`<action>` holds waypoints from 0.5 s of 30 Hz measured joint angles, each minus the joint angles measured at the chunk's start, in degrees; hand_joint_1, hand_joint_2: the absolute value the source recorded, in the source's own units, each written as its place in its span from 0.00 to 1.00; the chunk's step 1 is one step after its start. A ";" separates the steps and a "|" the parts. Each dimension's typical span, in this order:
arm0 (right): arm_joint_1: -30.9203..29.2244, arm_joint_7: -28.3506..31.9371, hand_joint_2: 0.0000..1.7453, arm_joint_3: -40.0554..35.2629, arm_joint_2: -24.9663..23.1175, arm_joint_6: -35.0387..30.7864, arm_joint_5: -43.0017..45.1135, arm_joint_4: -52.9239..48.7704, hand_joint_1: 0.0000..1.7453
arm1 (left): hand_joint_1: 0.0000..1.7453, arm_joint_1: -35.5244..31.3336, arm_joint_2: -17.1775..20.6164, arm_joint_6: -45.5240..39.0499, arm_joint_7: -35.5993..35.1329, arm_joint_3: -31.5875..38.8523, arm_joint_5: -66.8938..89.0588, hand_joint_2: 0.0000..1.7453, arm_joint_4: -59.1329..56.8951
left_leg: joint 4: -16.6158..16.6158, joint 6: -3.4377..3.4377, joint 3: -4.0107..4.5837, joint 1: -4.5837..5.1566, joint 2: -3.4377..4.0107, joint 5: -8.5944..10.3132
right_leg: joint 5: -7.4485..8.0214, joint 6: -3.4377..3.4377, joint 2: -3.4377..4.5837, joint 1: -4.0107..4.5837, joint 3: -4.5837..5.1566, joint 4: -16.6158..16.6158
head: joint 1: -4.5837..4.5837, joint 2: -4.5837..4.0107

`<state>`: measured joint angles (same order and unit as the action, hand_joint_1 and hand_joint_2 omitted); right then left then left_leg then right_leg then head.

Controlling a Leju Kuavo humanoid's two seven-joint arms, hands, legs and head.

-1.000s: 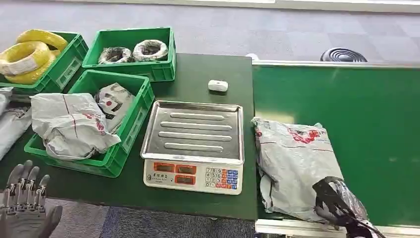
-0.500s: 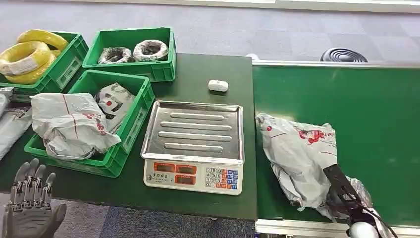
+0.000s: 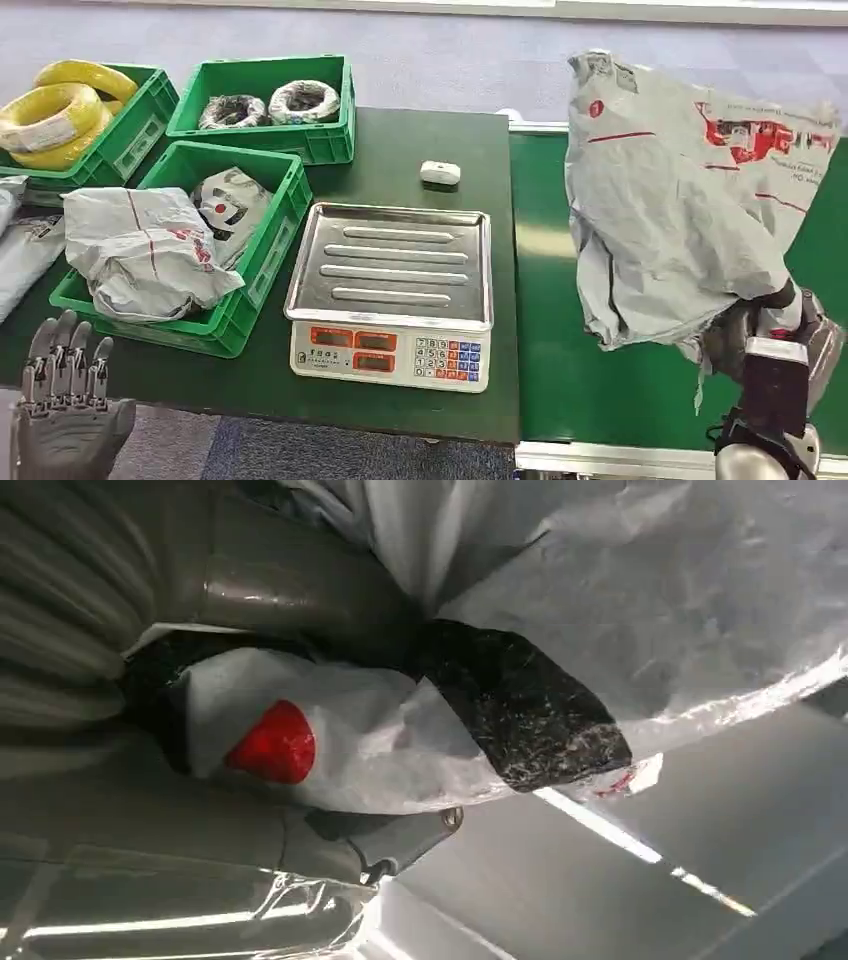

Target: Moved the parcel from conveyor to table for the left to box.

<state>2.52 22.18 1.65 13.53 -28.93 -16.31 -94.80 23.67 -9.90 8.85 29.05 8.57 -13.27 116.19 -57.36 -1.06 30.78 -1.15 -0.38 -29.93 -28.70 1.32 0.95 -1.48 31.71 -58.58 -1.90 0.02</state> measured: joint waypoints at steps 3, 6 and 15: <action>-3.75 -5.03 1.00 -7.24 0.11 6.96 -5.11 -0.21 1.00 | 0.00 -1.88 0.31 0.02 -0.46 -0.52 0.70 1.00 -0.35 | 0.00 0.00 -0.12 0.00 0.14 0.04 | 0.05 -0.05 0.10 0.00 -0.01 0.00 | 0.00 0.00; -8.03 -7.31 1.00 -14.25 0.06 10.94 -7.97 1.51 1.00 | 0.00 -3.56 0.52 0.07 -1.11 -0.87 0.85 1.00 -0.65 | -0.01 0.01 -0.13 0.00 -0.09 0.18 | 0.07 -0.02 -0.11 0.00 -0.01 0.00 | 0.00 0.00; -21.61 -12.39 1.00 -29.67 -6.86 23.01 -18.26 17.52 0.01 | 0.00 -6.28 2.47 -1.31 -0.87 -1.94 1.44 1.00 -2.29 | -0.01 -0.03 -0.07 -0.03 -0.06 0.22 | 0.09 -0.03 -0.07 0.03 0.04 -0.05 | 0.02 0.00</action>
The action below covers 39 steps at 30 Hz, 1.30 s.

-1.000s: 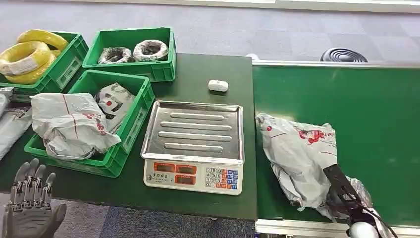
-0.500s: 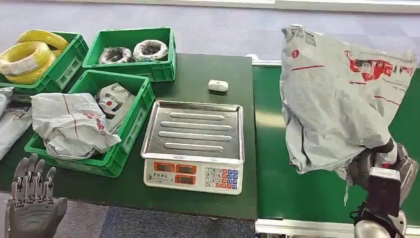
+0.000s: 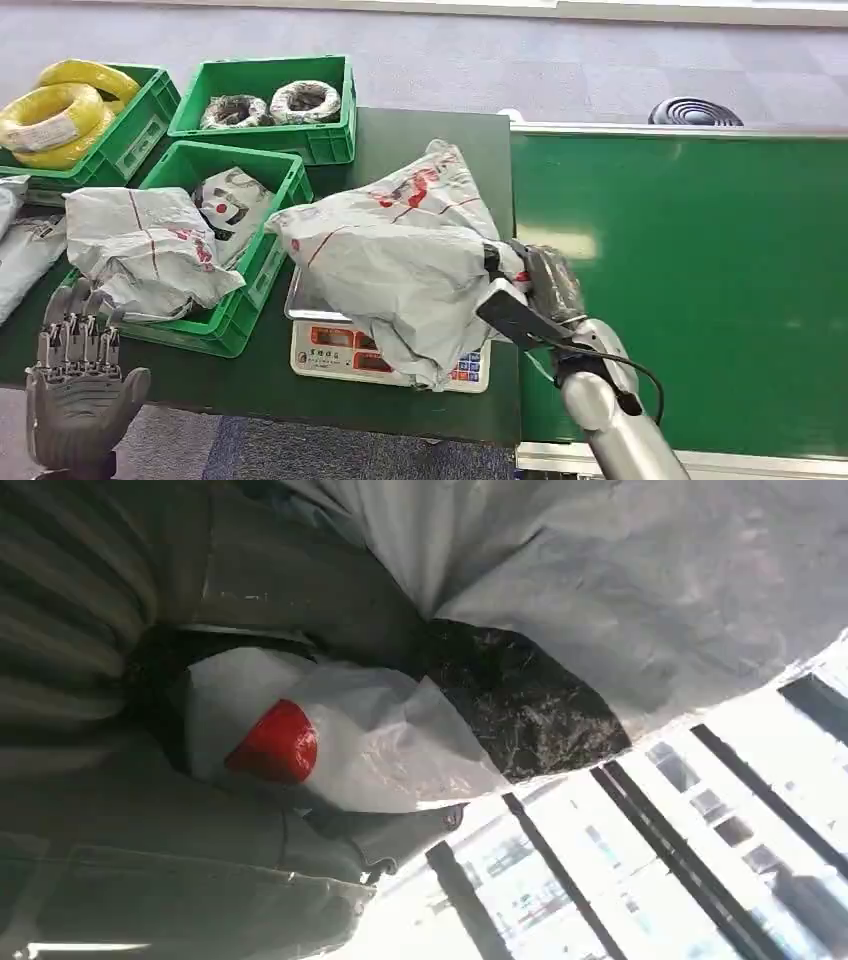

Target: Moved the parcel from conveyor to table for the left to box.

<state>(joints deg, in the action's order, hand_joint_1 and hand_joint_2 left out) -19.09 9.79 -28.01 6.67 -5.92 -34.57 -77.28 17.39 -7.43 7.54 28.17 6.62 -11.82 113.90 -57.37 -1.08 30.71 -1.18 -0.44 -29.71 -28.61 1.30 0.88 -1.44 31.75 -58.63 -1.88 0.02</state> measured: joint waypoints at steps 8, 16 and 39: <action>-6.04 -0.15 1.00 -4.12 -6.26 -1.27 -7.29 12.87 0.00 | 0.00 0.82 1.97 -3.13 1.27 -1.53 0.83 1.00 -0.59 | -0.01 0.00 0.08 0.01 -0.02 0.00 | -0.01 0.01 -0.02 -0.01 0.07 0.02 | -0.02 0.00; -6.65 4.17 1.00 -2.34 -7.83 -3.56 -5.78 19.20 0.00 | 0.00 0.83 3.81 -7.11 1.77 -4.16 9.87 1.00 -0.53 | -0.02 0.00 0.08 0.01 -0.13 0.00 | 0.00 0.00 -0.05 -0.01 0.08 0.03 | 0.00 0.00; 15.69 17.79 1.00 17.79 -3.59 -15.17 14.86 -21.96 0.00 | 0.00 -27.24 7.39 -4.04 -27.37 -34.27 55.65 1.00 -21.86 | -0.09 0.01 0.17 0.05 -0.18 0.00 | 0.03 0.01 -0.21 -0.05 0.16 0.06 | -0.02 0.00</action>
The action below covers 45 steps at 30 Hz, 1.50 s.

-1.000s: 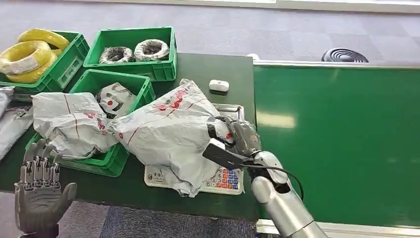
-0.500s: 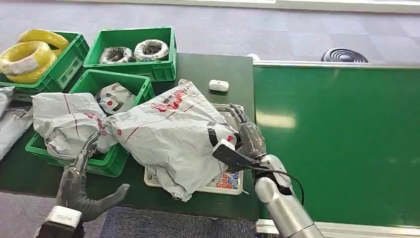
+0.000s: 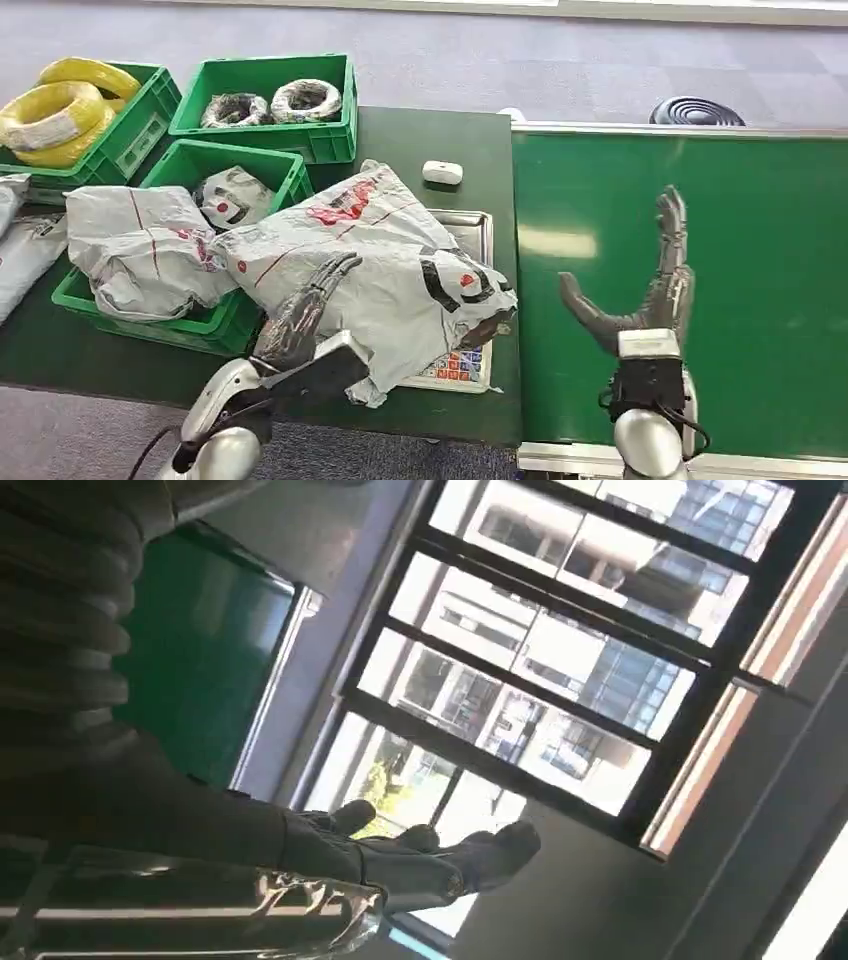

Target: Moved the parcel from conveyor to table for the left to box.

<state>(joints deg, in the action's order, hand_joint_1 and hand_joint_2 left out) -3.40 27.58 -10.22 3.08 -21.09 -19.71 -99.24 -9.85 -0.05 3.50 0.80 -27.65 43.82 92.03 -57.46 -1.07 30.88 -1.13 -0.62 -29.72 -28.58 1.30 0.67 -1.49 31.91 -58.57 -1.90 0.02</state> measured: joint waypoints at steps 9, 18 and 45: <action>7.68 2.75 1.00 3.47 2.75 -6.60 1.98 -10.22 0.00 | 0.99 -10.33 -4.59 -6.42 -12.10 -2.16 14.54 1.00 -17.95 | 0.01 0.00 -0.03 0.00 0.02 0.00 | 0.02 0.00 0.04 0.01 -0.05 -0.01 | 0.02 0.00; 9.79 2.71 1.00 3.47 5.14 -7.93 7.61 -9.15 0.00 | 1.00 -13.59 -5.11 -7.78 -11.36 -1.72 15.91 1.00 -24.01 | 0.01 0.00 -0.05 -0.01 0.01 0.00 | 0.02 0.01 0.04 0.01 -0.06 -0.01 | 0.00 0.00; 12.52 0.94 1.00 4.06 1.46 1.62 20.08 -4.56 0.00 | 1.00 -16.37 0.62 -35.23 -3.15 9.80 19.34 1.00 0.98 | 0.03 0.01 -0.04 -0.01 0.00 0.06 | 0.04 0.00 0.03 0.01 -0.06 -0.02 | 0.00 0.00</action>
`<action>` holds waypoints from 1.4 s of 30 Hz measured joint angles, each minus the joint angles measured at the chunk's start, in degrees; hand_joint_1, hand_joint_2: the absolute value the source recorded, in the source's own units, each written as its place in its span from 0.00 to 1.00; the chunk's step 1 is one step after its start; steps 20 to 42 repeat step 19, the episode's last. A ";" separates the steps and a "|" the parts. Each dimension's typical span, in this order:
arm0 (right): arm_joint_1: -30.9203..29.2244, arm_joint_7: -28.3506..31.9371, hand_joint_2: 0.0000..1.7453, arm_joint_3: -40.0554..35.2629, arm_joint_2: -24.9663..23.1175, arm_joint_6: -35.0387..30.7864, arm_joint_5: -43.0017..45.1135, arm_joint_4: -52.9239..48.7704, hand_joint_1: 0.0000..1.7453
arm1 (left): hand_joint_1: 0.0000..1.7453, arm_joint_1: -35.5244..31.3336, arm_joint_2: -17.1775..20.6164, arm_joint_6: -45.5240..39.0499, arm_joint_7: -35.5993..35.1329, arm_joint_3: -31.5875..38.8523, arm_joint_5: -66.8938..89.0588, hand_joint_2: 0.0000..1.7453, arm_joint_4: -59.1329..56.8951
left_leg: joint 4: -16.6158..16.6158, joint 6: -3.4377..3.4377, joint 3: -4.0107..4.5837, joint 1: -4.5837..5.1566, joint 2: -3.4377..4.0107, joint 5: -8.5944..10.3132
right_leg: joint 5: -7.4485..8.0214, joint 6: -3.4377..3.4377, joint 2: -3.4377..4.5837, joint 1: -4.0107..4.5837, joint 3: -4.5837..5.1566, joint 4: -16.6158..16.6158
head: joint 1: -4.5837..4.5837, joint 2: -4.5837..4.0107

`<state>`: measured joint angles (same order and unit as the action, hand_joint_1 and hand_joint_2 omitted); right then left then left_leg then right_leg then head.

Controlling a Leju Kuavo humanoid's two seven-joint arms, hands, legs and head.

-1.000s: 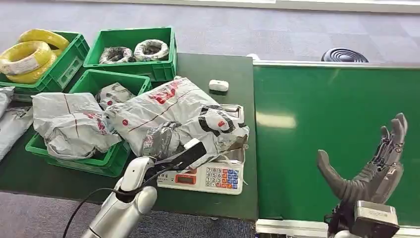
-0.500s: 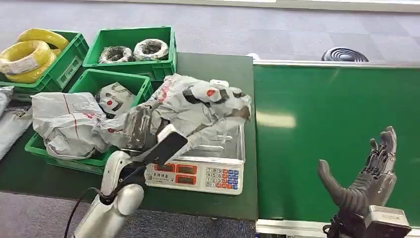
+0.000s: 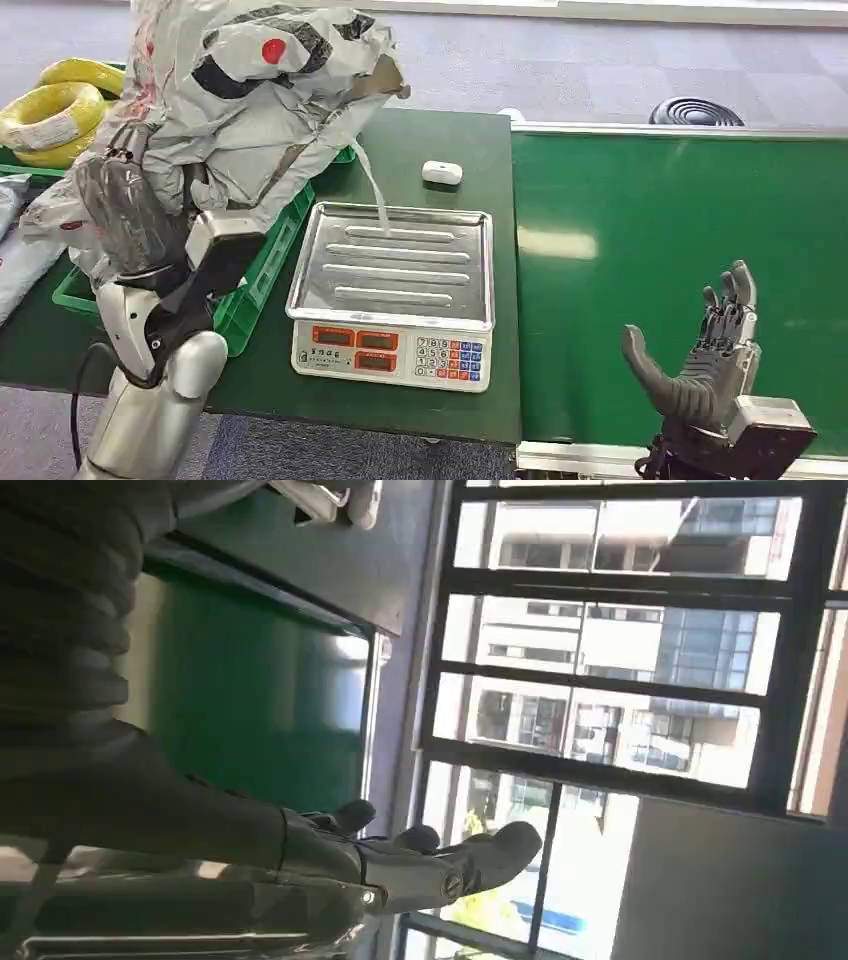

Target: Moved the parcel from conveyor to table for the left to box.

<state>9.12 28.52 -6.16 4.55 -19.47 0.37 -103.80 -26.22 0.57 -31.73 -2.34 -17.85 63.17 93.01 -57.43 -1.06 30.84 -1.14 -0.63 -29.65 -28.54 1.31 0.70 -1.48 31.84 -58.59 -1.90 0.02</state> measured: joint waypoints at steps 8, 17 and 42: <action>-2.03 -2.97 1.00 -1.05 -0.26 3.50 -1.38 3.32 0.00 | 0.81 -4.05 1.36 2.76 -3.15 6.13 0.58 1.00 -22.92 | 0.00 -0.02 0.08 -0.01 0.00 0.07 | 0.02 -0.03 0.01 0.01 0.05 -0.04 | 0.02 0.00; -2.41 -4.59 1.00 -3.01 0.24 6.82 -4.70 4.72 0.00 | 0.81 -8.04 4.57 11.32 -9.09 8.85 1.09 1.00 -41.21 | 0.01 -0.02 0.08 -0.01 0.12 0.06 | 0.02 -0.03 0.15 0.01 0.12 -0.03 | 0.00 0.00; -2.41 -4.59 1.00 -3.15 0.31 6.82 -4.70 4.76 0.00 | 0.81 -8.66 4.70 11.32 -9.05 8.91 1.09 1.00 -42.90 | 0.01 -0.02 0.07 -0.01 0.13 0.06 | 0.03 -0.04 0.15 0.01 0.10 -0.04 | 0.02 0.00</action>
